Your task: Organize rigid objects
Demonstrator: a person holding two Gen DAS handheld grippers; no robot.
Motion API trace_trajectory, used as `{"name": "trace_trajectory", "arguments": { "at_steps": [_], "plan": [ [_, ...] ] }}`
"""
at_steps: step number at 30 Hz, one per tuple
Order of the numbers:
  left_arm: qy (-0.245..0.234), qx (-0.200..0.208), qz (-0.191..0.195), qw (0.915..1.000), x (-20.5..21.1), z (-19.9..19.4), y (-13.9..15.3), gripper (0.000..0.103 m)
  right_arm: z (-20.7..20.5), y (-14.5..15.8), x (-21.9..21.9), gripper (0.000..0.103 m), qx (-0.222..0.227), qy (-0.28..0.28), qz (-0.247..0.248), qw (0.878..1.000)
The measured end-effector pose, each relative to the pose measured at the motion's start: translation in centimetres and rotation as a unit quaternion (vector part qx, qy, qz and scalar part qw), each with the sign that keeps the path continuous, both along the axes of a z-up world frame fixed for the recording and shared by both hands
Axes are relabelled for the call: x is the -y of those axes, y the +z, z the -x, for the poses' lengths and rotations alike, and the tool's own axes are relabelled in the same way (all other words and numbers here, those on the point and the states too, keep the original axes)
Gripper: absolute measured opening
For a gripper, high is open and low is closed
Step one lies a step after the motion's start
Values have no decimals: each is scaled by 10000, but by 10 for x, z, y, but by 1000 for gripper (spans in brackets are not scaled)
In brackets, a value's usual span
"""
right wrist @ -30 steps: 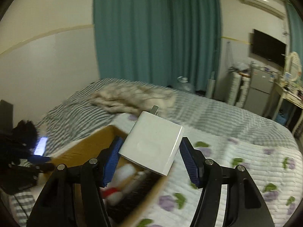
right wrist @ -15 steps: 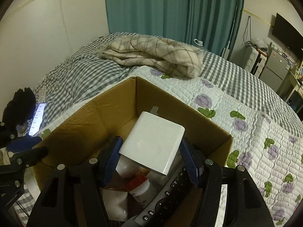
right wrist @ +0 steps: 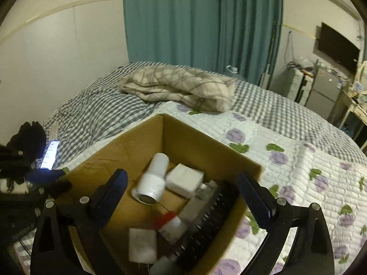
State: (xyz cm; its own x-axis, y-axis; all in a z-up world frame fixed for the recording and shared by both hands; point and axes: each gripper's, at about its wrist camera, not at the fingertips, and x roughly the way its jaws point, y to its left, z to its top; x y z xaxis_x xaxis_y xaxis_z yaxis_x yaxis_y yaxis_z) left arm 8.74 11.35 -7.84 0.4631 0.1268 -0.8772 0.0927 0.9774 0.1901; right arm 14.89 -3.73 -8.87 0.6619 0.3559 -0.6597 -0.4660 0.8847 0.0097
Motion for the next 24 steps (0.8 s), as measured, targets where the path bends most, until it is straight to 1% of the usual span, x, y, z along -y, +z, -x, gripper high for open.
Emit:
{"name": "trace_trajectory", "arguments": {
  "at_steps": [5,8,11,14,17,20,23,24],
  "plan": [
    [12,8,24,10000,-1,1,0,10,30,9,34,97,140,-387,-395,9984],
    [12,41,39,10000,0,1,2,10,44,13,45,97,189,-536,-483,9972],
    [-4,130,117,9998,1,6,14,10,58,21,56,97,275,-678,-529,9959],
    [-108,414,200,9989,8,18,39,10,72,35,63,97,407,-819,-581,9941],
    [-207,788,311,9962,17,32,67,10,84,51,69,97,561,-909,-619,9924],
    [-323,1189,431,9914,27,49,93,10,100,71,72,97,781,-1008,-571,9902],
    [-415,1614,570,9844,35,68,114,10,120,90,75,97,1026,-1099,-461,9876],
    [-434,1799,589,9810,38,76,120,12,129,95,76,97,1108,-1142,-407,9864]
  ]
}}
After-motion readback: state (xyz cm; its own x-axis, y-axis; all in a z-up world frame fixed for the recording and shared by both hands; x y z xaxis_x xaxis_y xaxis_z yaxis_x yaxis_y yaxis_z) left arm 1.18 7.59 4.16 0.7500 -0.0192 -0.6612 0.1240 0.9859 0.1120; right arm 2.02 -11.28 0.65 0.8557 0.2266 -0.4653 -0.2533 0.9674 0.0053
